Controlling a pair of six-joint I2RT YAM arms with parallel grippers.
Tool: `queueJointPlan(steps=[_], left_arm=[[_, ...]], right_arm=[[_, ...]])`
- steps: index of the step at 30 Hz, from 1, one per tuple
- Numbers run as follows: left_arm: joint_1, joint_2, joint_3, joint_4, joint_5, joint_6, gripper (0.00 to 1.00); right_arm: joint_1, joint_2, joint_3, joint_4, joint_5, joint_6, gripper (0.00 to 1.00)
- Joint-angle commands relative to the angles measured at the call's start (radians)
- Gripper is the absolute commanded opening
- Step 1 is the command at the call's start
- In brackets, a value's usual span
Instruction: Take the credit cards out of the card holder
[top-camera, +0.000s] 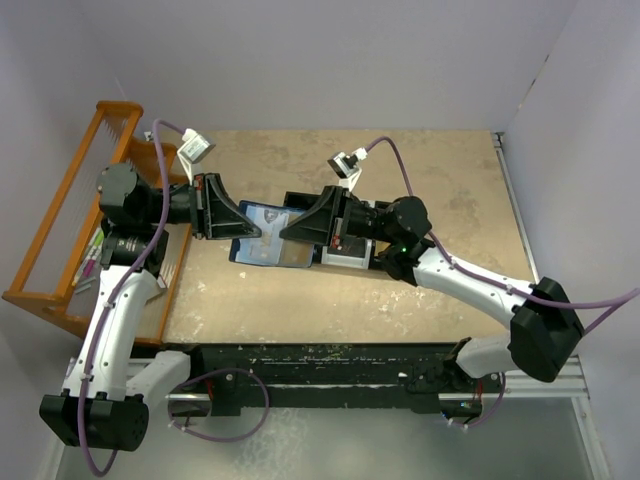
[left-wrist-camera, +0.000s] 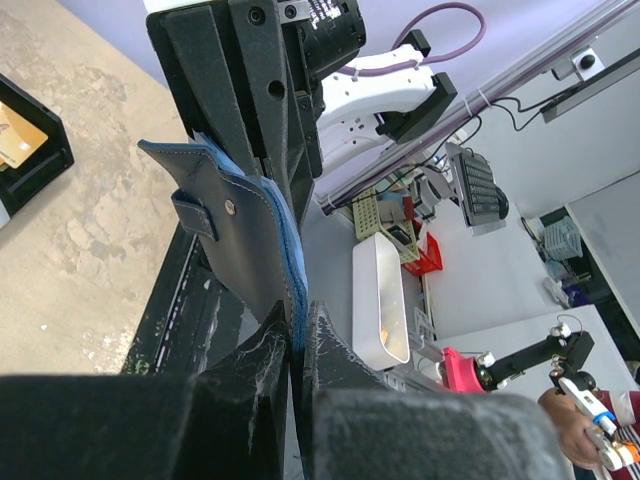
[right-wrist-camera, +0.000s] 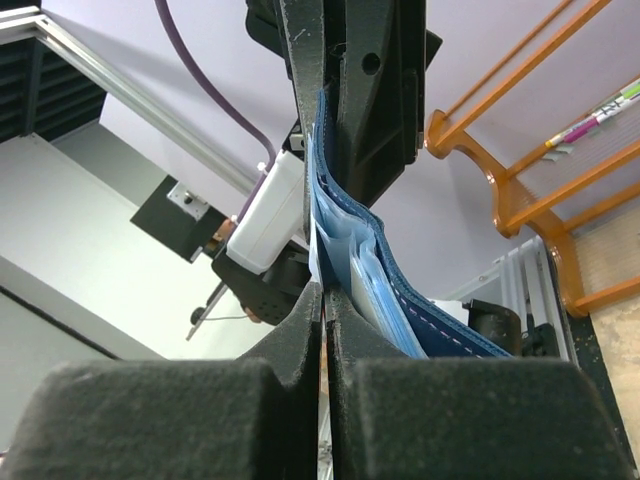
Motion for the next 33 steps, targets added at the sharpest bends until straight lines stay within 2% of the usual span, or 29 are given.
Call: queueJointPlan(steps=[1,8,14,21,23,24,25,26,27,29,30,33], left_arm=[[-0.004,-0.017,0.01,0.039,0.023,-0.02,0.01],[-0.004,-0.01,0.014,0.015,0.02,-0.001,0.02],[-0.003,0.008,0.059,-0.158,0.009,0.135,0.02],[-0.003,0.011,0.079,-0.176,-0.012,0.167,0.0],[-0.001,0.026,0.125,-0.304,-0.028,0.275,0.0],[0.0,0.04,0.164,-0.428,-0.045,0.37,0.0],[0.001,0.057,0.216,-0.565,-0.077,0.505,0.0],[0.001,0.075,0.269,-0.725,-0.133,0.705,0.0],[0.001,0.094,0.32,-0.857,-0.194,0.819,0.0],[0.001,0.121,0.374,-0.998,-0.337,0.967,0.0],[0.001,0.134,0.395,-1.051,-0.398,1.022,0.0],[0.0,0.143,0.415,-1.116,-0.549,1.108,0.0]], right_arm=[[-0.004,-0.035,-0.012,0.054,0.006,0.011,0.0],[-0.006,-0.071,-0.038,0.05,0.001,0.001,0.0],[-0.01,-0.101,-0.053,0.014,-0.006,-0.022,0.0],[-0.023,-0.124,-0.058,-0.038,-0.031,-0.038,0.0],[-0.044,-0.138,-0.067,-0.073,-0.057,-0.041,0.0],[-0.061,-0.149,-0.07,-0.113,-0.071,-0.056,0.0],[-0.082,-0.164,-0.074,-0.157,-0.085,-0.076,0.0],[-0.105,-0.19,-0.078,-0.213,-0.099,-0.098,0.0],[-0.131,-0.21,-0.086,-0.263,-0.11,-0.119,0.0],[-0.189,-0.257,-0.103,-0.365,-0.135,-0.17,0.0],[-0.221,-0.278,-0.103,-0.468,-0.148,-0.218,0.0],[-0.308,-0.328,-0.094,-0.706,-0.148,-0.357,0.0]])
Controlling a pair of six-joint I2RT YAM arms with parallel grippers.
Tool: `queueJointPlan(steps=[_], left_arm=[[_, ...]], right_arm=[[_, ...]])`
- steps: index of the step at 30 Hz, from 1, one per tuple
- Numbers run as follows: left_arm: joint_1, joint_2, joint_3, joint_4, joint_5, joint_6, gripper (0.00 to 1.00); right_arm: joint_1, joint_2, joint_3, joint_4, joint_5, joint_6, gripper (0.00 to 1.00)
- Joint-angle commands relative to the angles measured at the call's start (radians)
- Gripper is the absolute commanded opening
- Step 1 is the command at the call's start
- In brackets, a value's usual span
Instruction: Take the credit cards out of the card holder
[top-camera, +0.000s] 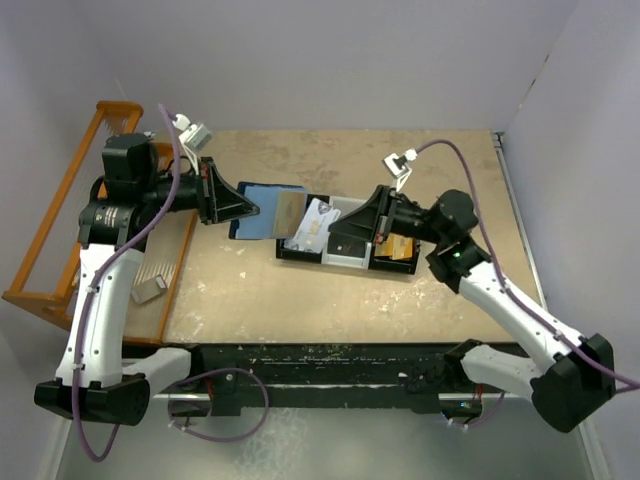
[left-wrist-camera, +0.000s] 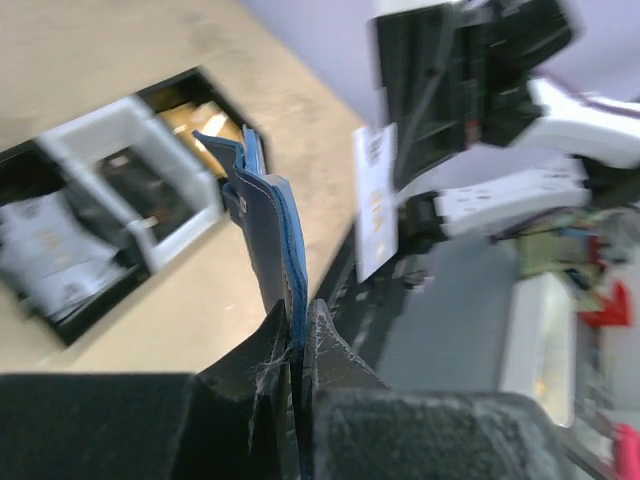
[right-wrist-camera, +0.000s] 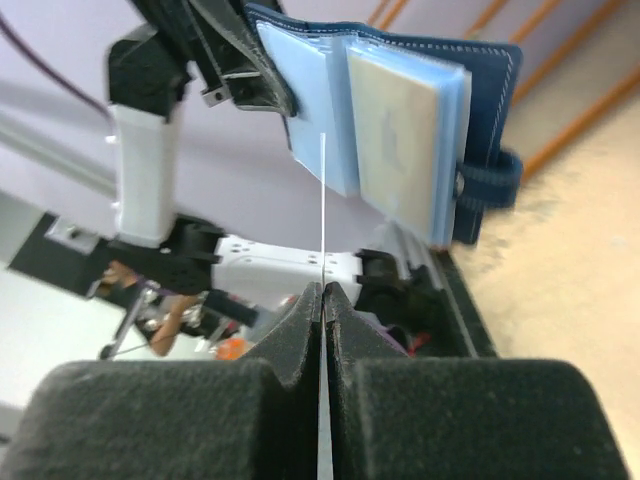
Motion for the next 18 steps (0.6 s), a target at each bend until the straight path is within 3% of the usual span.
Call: queueJointPlan(steps=[1,5,8,11,18], left_arm=[[0.005,0.009,0.055,-0.269,-0.31,0.328,0.0],[0.005,-0.014,0.069,-0.257,-0.352,0.329,0.0],[0.005,-0.026,0.099,-0.259,-0.326,0.328,0.0],[0.005,-0.037,0.127,-0.267,-0.225,0.327,0.0],[0.005,-0.059,0.128,-0.242,0.088,0.271,0.0]], right_arm=[[-0.111,-0.073,0.012,-0.373,-0.038,-0.232,0.0],[-0.132,-0.002,0.058,-0.572,0.075,-0.404,0.0],[-0.132,0.12,0.099,-0.585,0.116,-0.465,0.0],[-0.132,0.281,0.2,-0.64,0.164,-0.552,0.0],[-0.113,0.591,0.387,-0.59,0.256,-0.55,0.0]])
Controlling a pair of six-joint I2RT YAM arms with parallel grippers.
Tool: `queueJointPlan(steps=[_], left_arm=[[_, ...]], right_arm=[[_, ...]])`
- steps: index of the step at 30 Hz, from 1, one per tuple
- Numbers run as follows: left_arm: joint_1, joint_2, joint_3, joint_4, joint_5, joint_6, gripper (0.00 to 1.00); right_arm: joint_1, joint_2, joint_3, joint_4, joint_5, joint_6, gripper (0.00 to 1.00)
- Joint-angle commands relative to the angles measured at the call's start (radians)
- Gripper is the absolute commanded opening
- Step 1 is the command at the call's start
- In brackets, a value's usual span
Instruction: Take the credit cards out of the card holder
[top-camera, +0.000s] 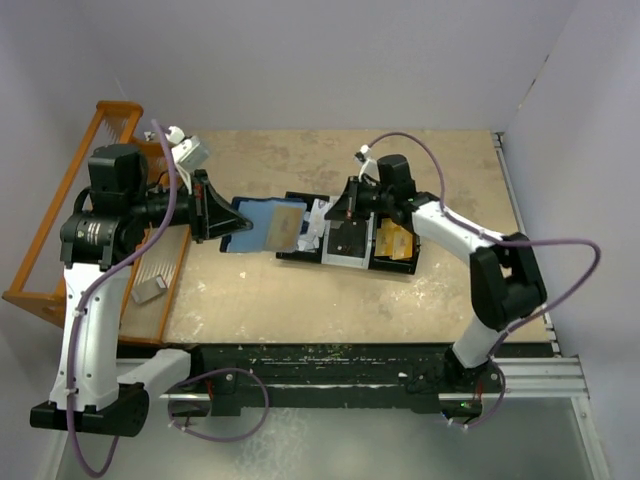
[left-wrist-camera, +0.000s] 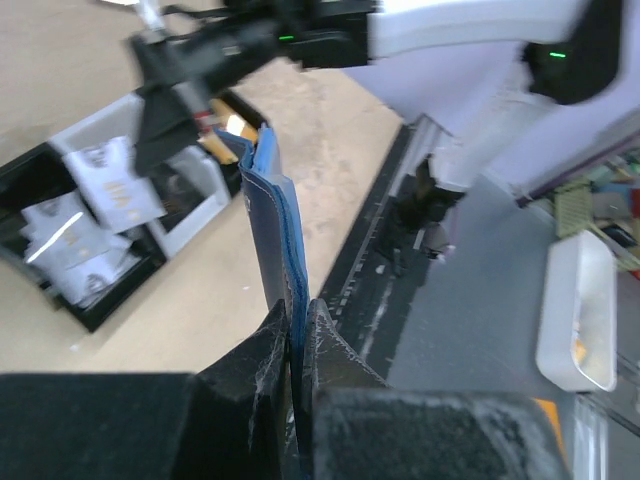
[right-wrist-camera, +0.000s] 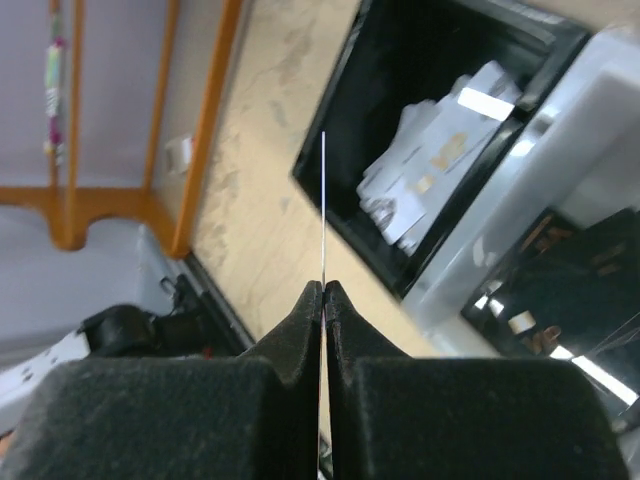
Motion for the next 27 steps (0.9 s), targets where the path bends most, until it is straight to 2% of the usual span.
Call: queueJointPlan(steps=[1,4,12,13,16,19,27], left_arm=[[0.005,-0.02,0.038,0.042,0.237,-0.026,0.0],[0.004,-0.03,0.033,0.085,0.303,-0.075,0.0],[0.005,-0.057,-0.039,0.389,0.452,-0.392,0.0],[0.005,-0.061,-0.049,0.428,0.459,-0.433,0.0],[0.005,-0.075,-0.075,0.517,0.471,-0.521,0.0],[0.005,-0.081,-0.078,0.542,0.47,-0.547,0.0],[0.005,-0.083,-0.057,0.549,0.462,-0.55,0.0]], right_arm=[[0.021,0.104,0.115,0.013,0.084,-0.04,0.0],[0.051,0.166,0.159,0.013,0.135,-0.033,0.0],[0.105,0.261,0.222,-0.015,0.268,-0.009,0.01],[0.112,0.267,0.235,-0.026,0.282,-0.013,0.07],[0.128,0.271,0.266,-0.056,0.314,-0.019,0.15],[0.131,0.25,0.275,-0.071,0.336,-0.028,0.26],[0.144,0.062,0.294,-0.194,0.433,-0.096,0.39]])
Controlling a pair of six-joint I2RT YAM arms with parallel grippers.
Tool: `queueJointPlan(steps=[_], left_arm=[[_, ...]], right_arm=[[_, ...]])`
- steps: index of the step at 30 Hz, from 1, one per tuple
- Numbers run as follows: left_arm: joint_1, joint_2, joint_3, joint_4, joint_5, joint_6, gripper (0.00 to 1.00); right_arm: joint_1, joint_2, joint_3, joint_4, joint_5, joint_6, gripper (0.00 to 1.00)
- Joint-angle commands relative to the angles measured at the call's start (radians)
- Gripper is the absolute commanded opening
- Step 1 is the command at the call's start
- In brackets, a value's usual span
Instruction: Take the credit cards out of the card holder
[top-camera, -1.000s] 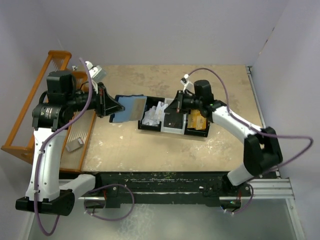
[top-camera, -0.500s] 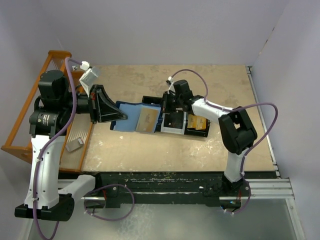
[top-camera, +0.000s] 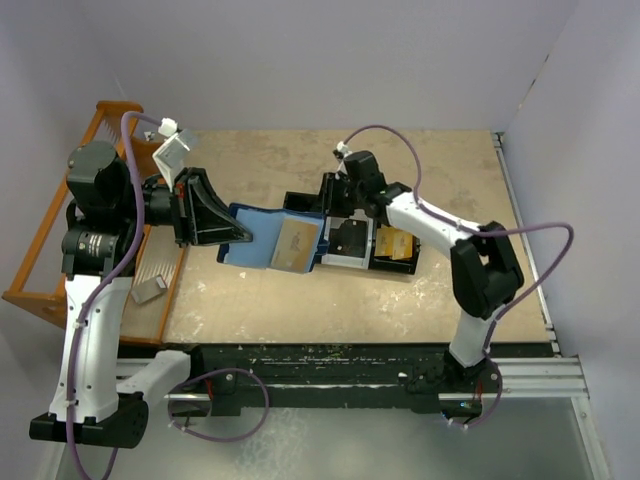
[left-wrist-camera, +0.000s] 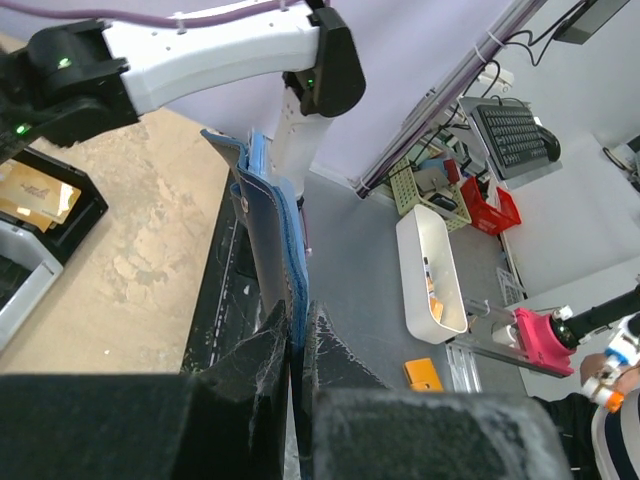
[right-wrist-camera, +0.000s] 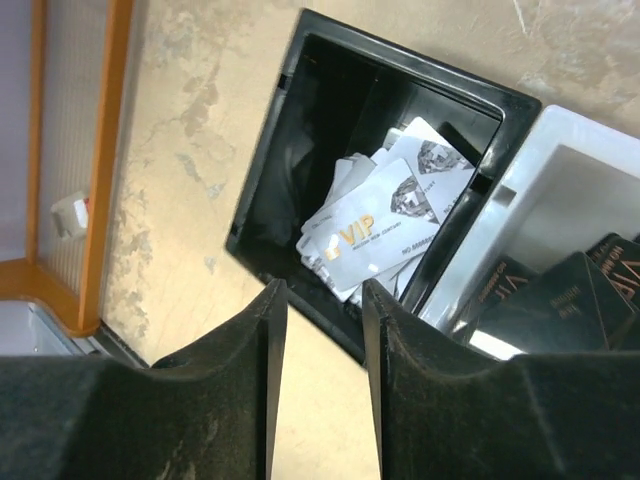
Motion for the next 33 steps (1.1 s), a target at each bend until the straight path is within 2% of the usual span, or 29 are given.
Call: queueJointPlan(steps=[1,3,5,8,10,12,15,18,22,30,33], left_arm=[[0.005,-0.012,0.025,0.064,0.022,-0.031,0.0],[0.005,-0.012,0.027,0.072,0.018,-0.039,0.0],[0.005,-0.013,0.025,0.083,0.02,-0.051,0.0],[0.005,-0.013,0.017,0.114,0.024,-0.083,0.0],[0.005,-0.016,0.009,0.138,0.027,-0.108,0.0],[0.005,-0.018,-0.001,0.171,0.029,-0.138,0.0],[0.005,-0.02,-0.013,0.212,0.032,-0.178,0.0],[0.004,-0.019,-0.015,0.216,0.031,-0.184,0.0],[0.005,-0.018,-0.021,0.219,0.03,-0.182,0.0],[0.005,-0.016,-0.029,0.222,0.028,-0.186,0.0],[0.005,-0.016,-0.03,0.226,0.026,-0.188,0.0]], right_arm=[[0.009,-0.195,0.043,-0.049,0.055,-0.057,0.41],[0.01,-0.303,-0.009,-0.02,-0.022,-0.058,0.47],[0.008,-0.411,-0.092,0.067,-0.17,-0.027,0.56],[0.008,-0.601,-0.233,0.299,-0.344,0.028,0.68],[0.007,-0.695,-0.333,0.544,-0.413,0.114,0.76],[0.008,-0.752,-0.417,0.71,-0.495,0.195,0.79],[0.008,-0.785,-0.459,0.902,-0.597,0.3,0.8],[0.008,-0.786,-0.463,1.08,-0.686,0.407,0.79],[0.009,-0.775,-0.464,1.262,-0.706,0.539,0.74],[0.05,-0.726,-0.439,1.221,-0.665,0.53,0.43],[0.071,-0.719,-0.43,1.171,-0.654,0.494,0.41]])
